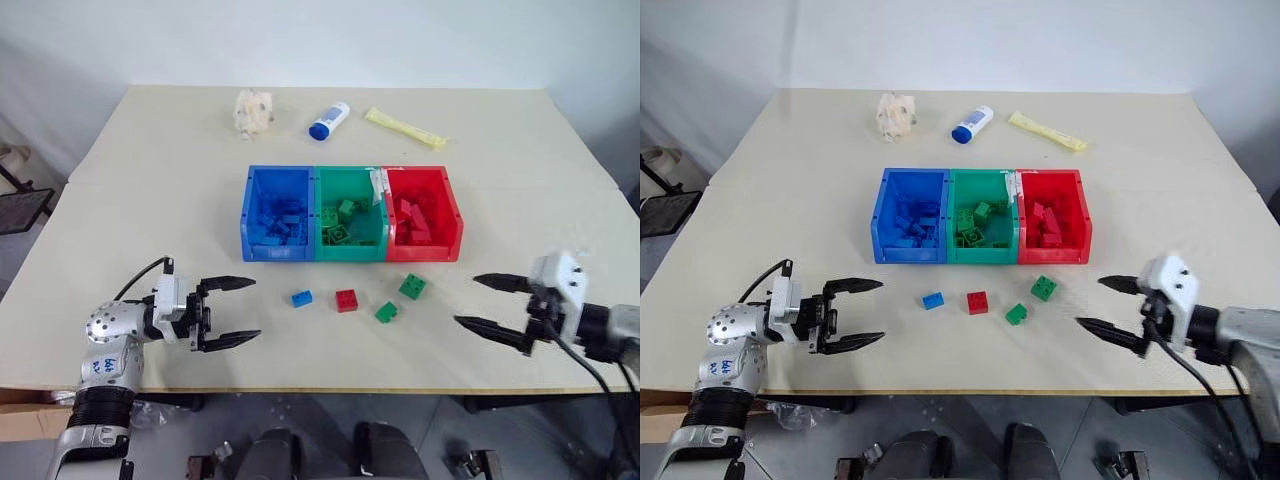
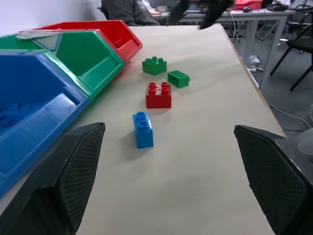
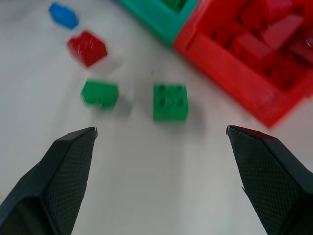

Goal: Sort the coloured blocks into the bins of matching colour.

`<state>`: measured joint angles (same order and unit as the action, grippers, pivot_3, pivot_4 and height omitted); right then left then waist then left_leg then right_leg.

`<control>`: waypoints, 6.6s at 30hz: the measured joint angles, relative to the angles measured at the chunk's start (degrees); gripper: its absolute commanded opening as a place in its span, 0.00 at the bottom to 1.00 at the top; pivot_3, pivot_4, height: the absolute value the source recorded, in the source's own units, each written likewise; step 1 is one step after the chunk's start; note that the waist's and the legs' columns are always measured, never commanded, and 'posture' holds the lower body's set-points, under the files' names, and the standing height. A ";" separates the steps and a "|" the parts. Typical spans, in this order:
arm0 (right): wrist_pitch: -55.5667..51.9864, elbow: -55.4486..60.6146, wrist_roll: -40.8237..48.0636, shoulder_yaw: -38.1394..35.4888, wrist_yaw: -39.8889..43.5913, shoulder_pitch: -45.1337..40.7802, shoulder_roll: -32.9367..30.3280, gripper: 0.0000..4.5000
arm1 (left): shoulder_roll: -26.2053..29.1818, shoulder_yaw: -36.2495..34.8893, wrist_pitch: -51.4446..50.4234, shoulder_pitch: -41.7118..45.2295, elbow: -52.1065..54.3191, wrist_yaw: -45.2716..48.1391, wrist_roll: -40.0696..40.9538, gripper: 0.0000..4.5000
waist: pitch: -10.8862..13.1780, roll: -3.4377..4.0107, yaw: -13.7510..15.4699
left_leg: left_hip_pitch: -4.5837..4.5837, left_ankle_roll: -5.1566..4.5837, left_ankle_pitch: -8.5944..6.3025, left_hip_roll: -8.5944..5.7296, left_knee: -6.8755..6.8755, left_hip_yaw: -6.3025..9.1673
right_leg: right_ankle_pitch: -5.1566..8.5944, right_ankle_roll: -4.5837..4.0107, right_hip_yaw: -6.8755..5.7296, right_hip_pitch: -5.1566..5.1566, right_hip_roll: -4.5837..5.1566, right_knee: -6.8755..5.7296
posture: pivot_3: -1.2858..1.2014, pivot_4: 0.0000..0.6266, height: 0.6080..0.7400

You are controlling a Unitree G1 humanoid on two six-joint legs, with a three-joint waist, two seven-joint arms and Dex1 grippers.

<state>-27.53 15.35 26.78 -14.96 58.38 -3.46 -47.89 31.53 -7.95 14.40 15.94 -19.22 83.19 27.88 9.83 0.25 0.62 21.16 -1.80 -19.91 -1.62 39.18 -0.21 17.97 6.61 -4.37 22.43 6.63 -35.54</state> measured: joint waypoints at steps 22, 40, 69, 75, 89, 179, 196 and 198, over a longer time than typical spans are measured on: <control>5.18 -15.62 -9.03 12.50 -10.06 -10.82 12.76 0.33 | -1.16 0.46 -0.04 -0.76 2.73 -2.54 -0.12 1.00 | 0.00 0.00 -0.07 | 0.04 0.00 0.00 -0.03 0.00 0.01 | 0.00 0.00 -0.06 0.02 -0.03 -0.11 | 0.52 0.24 1.00; 1.42 -10.96 -6.80 16.29 -9.08 -30.98 14.13 0.33 | -1.82 1.75 0.09 0.32 2.36 -2.42 -0.20 1.00 | 0.01 0.01 -0.89 | 0.04 0.00 0.00 0.00 -0.01 0.02 | 0.00 0.00 -0.05 0.07 -0.04 -0.13 | 0.52 0.24 1.00; 2.29 -0.44 0.49 -1.28 9.20 3.70 -5.63 1.00 | -3.04 2.48 1.28 3.68 -2.44 -0.30 -0.80 1.00 | 0.05 -0.05 0.29 | 0.03 -0.03 0.01 -0.04 -0.01 0.00 | 0.00 0.01 -0.12 -0.06 -0.03 -0.06 | 0.52 0.24 1.00; 1.93 0.28 0.46 -11.03 11.22 14.65 -8.30 1.00 | -1.37 1.58 1.40 4.08 -4.63 1.86 -0.79 1.00 | 0.05 -0.06 0.48 | -0.01 -0.03 0.01 -0.02 -0.01 -0.06 | 0.00 0.01 -0.04 -0.06 -0.03 -0.02 | 0.52 0.24 1.00; -3.13 3.99 -2.74 8.72 1.76 -3.40 -3.01 1.00 | -1.31 1.03 1.82 4.72 -5.20 2.45 -0.80 1.00 | 0.06 -0.06 0.54 | 0.02 -0.02 0.01 -0.02 0.01 0.01 | 0.00 0.01 -0.04 0.04 0.01 0.01 | 0.52 0.24 1.00; -1.45 4.42 -0.82 10.60 1.26 -5.59 1.27 1.00 | -3.87 2.00 2.98 4.03 -3.87 0.29 -0.86 1.00 | 0.09 -0.11 -0.30 | 0.03 0.02 0.03 -0.02 0.01 0.06 | -0.01 0.01 -0.09 0.03 0.00 -0.01 | 0.52 0.24 1.00; 7.95 -15.87 -15.87 31.10 -5.50 -24.67 20.99 0.86 | -3.04 1.47 2.38 1.54 -1.54 -0.17 -0.74 1.00 | 0.09 -0.13 -0.77 | 0.08 0.01 0.03 -0.09 0.01 0.16 | -0.01 0.01 -0.19 0.04 -0.01 -0.16 | 0.52 0.24 1.00; 8.69 -15.84 -15.98 31.67 -4.82 -24.61 21.01 0.71 | -2.96 1.33 2.38 1.51 -1.42 -0.43 -0.74 1.00 | 0.09 -0.13 -0.84 | 0.06 0.01 0.03 -0.09 0.01 0.15 | -0.01 0.01 -0.18 0.04 -0.01 -0.17 | 0.52 0.24 1.00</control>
<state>-18.84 -0.49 10.80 16.71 53.56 -28.06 -26.88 28.58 -6.63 16.78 17.44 -20.63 82.76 27.14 9.92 0.12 -0.22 21.22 -1.78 -19.88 -1.71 39.19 -0.06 17.96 6.63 -4.55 22.47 6.62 -35.71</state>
